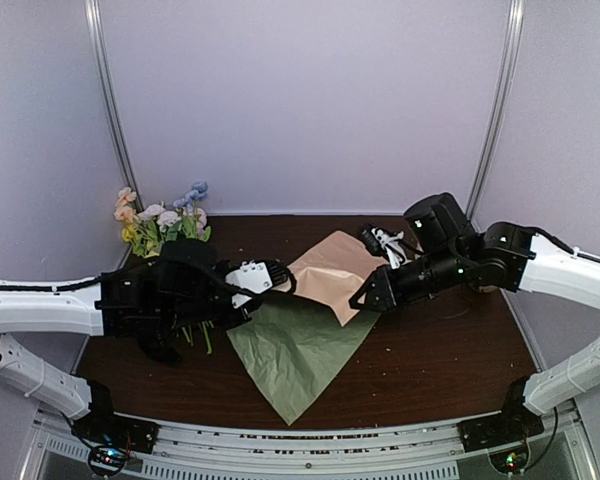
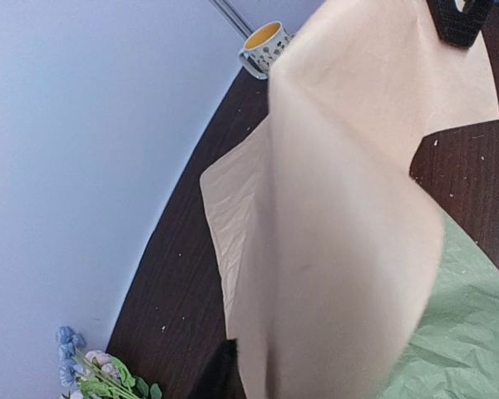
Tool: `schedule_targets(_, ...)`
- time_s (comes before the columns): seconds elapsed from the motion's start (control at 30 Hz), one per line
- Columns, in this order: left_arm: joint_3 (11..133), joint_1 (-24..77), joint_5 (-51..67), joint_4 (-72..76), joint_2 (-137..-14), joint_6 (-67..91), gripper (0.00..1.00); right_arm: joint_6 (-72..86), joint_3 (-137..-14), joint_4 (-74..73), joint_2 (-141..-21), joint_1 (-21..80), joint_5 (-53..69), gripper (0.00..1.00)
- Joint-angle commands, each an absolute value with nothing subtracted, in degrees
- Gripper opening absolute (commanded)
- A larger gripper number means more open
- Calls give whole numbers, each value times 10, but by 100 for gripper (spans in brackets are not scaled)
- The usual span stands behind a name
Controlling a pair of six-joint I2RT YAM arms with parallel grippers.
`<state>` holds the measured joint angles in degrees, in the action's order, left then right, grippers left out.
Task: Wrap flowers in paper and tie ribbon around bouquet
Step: Unfold the folded wrapping paper at the center of the board.
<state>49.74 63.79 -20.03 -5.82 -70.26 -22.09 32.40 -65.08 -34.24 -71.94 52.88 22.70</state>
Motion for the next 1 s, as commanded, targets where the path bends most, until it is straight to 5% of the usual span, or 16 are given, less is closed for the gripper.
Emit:
schedule_targets(0.0, 522, 637, -166, -27, -707, -199, 0, 294, -680, -368, -726, 533, 233, 0)
schedule_targets(0.13, 513, 628, -150, -2, -688, -116, 0, 289, -691, -371, -719, 530, 196, 3)
schedule_targets(0.27, 495, 558, -138, 16, -656, 80, 0, 298, -694, -391, -710, 506, 152, 28)
schedule_targets(0.6, 363, 333, -115, -42, -565, 588, 0, 311, -626, -406, -677, 416, 98, 48)
schedule_targets(0.97, 357, 316, -61, -54, -560, 582, 0, 300, -584, -344, -731, 349, 133, 59)
